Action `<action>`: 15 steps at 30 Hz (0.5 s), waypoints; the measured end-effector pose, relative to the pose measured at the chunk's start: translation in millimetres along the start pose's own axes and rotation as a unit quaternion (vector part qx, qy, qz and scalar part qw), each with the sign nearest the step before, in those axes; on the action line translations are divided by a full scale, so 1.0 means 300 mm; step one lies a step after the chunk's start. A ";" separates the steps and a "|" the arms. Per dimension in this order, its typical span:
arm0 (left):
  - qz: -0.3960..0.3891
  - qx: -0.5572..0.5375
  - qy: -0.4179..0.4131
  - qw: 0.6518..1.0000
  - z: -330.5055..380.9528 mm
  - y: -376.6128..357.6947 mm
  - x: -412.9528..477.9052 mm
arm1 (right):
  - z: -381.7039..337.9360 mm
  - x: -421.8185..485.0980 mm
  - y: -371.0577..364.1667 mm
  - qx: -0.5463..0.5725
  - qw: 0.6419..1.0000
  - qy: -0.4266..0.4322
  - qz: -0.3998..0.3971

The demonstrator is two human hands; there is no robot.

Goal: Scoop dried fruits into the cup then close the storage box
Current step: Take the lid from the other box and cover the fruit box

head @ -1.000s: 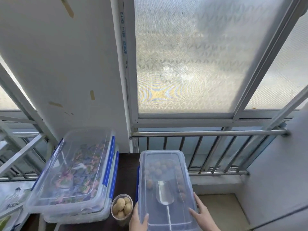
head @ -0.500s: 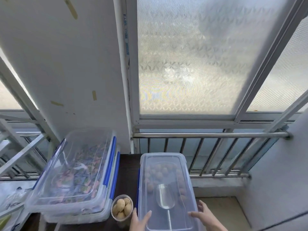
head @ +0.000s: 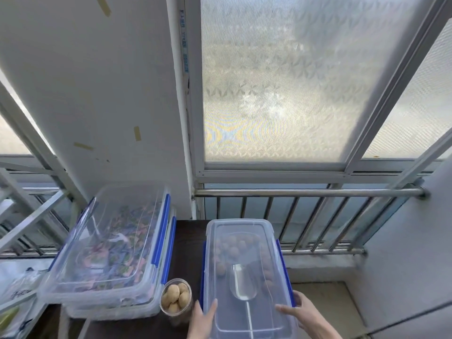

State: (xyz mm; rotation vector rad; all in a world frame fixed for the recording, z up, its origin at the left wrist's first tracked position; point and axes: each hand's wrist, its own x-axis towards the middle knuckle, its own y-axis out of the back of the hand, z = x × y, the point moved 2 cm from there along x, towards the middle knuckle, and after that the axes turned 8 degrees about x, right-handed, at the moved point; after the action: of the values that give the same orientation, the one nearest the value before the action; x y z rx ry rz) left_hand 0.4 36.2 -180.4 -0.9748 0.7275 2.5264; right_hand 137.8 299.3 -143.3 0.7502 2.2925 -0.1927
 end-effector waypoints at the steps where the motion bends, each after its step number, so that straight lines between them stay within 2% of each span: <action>1: 0.008 0.010 0.004 1.000 -0.021 -0.007 0.021 | -0.004 -0.012 0.001 -0.011 1.000 0.016 0.019; 7: 0.046 0.061 -0.051 0.996 0.095 0.041 -0.147 | -0.040 -0.080 -0.009 -0.105 0.987 0.072 0.097; 15: 0.143 0.121 -0.117 0.975 0.082 0.021 -0.158 | -0.016 -0.081 -0.003 -0.102 0.988 0.080 0.080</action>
State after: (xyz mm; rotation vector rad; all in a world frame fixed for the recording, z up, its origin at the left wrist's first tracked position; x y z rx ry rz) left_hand 18.2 39.3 -129.7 -0.5116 1.1353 2.6459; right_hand 148.8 288.9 -123.5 0.8634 2.3439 0.1793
